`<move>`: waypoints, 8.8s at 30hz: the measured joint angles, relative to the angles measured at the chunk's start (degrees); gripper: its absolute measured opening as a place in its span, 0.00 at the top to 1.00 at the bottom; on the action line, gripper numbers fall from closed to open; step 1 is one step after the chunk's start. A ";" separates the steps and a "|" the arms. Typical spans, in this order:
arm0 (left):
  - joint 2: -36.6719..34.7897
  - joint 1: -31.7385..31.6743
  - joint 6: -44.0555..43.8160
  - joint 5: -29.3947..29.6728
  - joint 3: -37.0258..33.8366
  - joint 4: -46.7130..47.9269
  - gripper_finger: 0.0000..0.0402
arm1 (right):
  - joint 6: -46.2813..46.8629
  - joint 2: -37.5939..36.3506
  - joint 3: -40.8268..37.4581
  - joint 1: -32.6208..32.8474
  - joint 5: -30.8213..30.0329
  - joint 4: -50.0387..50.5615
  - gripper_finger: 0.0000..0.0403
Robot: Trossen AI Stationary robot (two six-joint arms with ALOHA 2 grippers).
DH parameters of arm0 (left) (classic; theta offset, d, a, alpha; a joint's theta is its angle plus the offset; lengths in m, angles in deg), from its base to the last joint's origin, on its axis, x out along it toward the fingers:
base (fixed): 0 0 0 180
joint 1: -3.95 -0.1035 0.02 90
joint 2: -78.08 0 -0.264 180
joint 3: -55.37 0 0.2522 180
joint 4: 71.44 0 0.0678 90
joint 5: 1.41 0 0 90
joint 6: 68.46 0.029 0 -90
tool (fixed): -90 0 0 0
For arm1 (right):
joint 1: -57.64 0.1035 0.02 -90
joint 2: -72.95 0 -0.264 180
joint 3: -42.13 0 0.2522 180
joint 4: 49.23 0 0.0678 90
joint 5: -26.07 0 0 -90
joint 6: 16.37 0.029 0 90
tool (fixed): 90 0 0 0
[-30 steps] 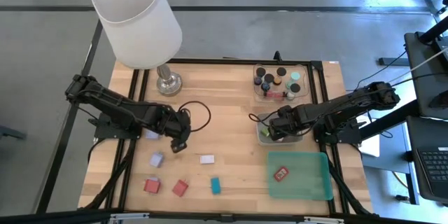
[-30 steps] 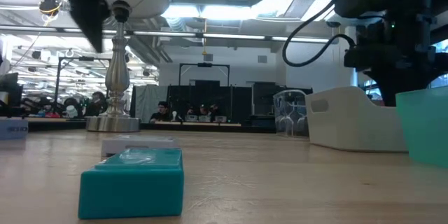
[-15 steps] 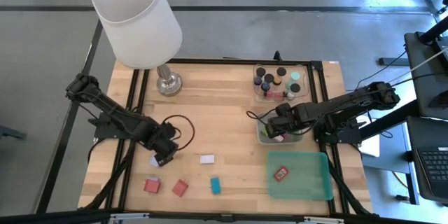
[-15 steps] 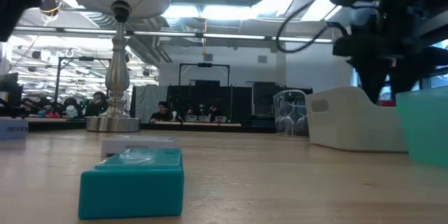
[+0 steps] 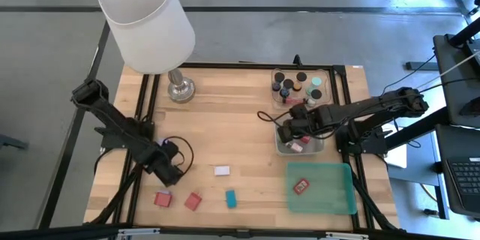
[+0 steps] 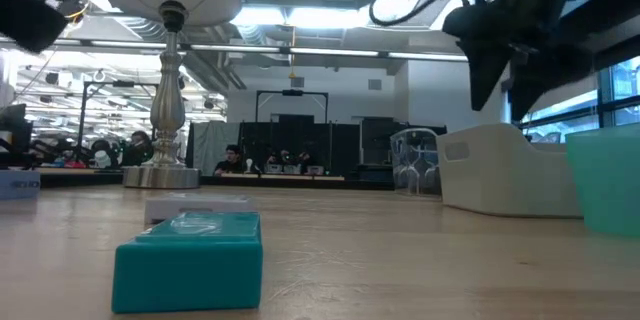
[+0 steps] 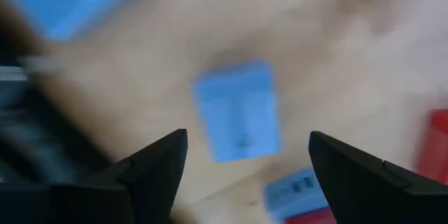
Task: Pick & Place Office items
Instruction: Put the middle purple charger adapter into the white bin, then put the top purple charger adapter into the white bin
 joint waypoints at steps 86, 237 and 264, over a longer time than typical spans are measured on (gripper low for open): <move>-3.75 -28.72 130.02 6.42 -0.01 -127.85 0.49 | -17.55 1.47 2.42 -3.98 11.20 -105.57 0.15; 1.95 -29.29 105.42 33.50 9.50 -94.21 0.30 | 8.04 13.47 4.19 8.31 3.52 6.23 0.39; -1.11 -24.38 76.60 -1.54 9.47 10.13 0.30 | -2.79 8.83 15.88 5.91 -8.75 7.75 0.27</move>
